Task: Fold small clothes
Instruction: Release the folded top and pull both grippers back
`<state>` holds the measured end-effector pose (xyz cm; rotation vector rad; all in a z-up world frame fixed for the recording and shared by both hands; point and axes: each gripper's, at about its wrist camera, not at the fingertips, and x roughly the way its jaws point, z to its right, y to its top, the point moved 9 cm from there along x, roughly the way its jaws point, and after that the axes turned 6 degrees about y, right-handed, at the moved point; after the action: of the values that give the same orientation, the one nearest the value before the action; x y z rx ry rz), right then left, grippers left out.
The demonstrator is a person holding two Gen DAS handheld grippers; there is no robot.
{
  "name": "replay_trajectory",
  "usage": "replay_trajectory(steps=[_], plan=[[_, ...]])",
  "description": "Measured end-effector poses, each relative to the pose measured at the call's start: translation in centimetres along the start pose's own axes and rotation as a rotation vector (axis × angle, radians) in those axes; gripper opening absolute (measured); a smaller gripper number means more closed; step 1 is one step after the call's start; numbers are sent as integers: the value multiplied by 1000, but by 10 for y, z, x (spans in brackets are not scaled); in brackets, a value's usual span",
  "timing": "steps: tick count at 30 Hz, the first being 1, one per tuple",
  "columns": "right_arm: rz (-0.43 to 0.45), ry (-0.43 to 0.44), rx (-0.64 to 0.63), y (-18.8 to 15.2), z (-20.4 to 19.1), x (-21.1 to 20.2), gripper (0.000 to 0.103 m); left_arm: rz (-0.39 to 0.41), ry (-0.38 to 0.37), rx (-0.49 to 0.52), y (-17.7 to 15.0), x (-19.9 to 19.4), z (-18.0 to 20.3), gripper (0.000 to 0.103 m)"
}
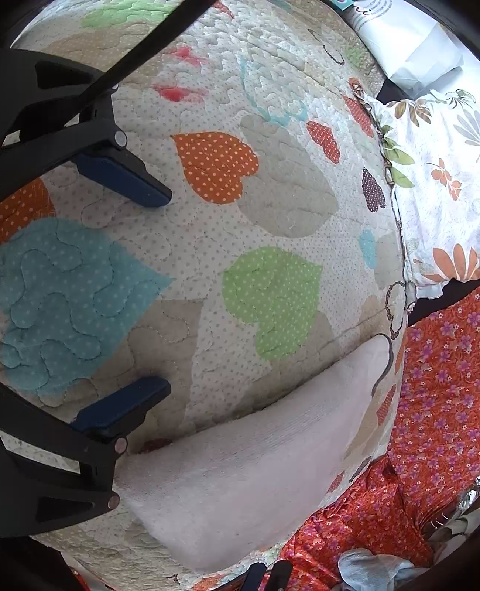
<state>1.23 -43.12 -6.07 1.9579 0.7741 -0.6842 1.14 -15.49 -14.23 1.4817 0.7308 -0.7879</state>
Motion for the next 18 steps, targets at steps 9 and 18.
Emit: replay_trajectory(steps=[9,18], plan=[[22,-6,20,4,3,-3,55,-3,-28,-24,-1,-1,2,97],[43,-48,-31,4,-2,0,57,10,-62,-67,7,1,1,103]])
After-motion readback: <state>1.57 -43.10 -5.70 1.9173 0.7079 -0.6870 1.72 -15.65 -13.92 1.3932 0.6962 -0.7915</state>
